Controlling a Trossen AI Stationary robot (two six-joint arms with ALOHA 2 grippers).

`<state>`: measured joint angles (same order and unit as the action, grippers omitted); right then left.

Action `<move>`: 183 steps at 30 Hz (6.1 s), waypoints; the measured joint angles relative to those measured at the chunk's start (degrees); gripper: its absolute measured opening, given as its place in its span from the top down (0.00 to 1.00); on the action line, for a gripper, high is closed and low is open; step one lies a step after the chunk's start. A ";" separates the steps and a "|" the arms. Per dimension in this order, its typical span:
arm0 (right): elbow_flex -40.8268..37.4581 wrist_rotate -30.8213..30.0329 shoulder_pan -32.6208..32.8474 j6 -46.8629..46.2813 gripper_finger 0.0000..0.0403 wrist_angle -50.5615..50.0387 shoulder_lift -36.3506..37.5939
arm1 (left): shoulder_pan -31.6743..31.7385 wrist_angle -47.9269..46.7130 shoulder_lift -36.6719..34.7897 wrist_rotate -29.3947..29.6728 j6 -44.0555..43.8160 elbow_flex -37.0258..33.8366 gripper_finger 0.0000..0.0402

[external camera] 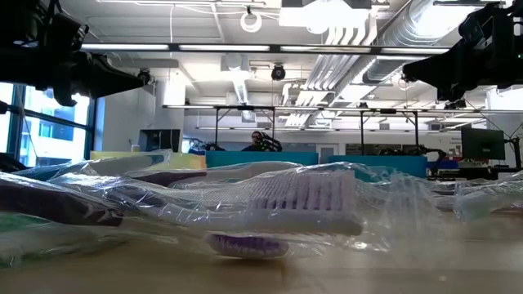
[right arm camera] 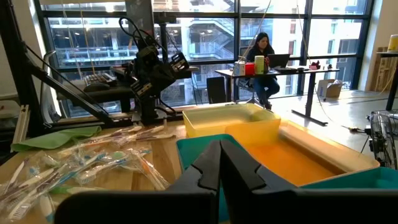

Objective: Pick & Place Toothbrushes

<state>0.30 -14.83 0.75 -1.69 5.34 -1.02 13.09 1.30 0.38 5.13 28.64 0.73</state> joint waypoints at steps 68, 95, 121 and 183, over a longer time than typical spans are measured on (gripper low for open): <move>-0.01 -0.01 0.00 0.02 0.99 0.00 0.00 | 0.00 1.98 0.00 -0.01 -23.03 0.00 1.00; 0.01 -0.02 -0.02 -3.15 0.99 0.03 -0.02 | -0.01 1.72 0.00 -0.01 -7.45 0.00 1.00; 2.15 3.61 0.01 -1.74 0.99 0.80 -2.23 | 0.01 2.01 0.01 -5.60 -10.93 3.65 1.00; 44.73 -4.44 0.01 -16.96 1.00 -12.63 -47.34 | 0.00 -10.41 35.12 -7.59 -12.44 38.21 1.00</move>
<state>45.04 -19.27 0.75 -18.66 -7.29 -48.36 13.09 -9.11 35.51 -2.46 16.21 38.94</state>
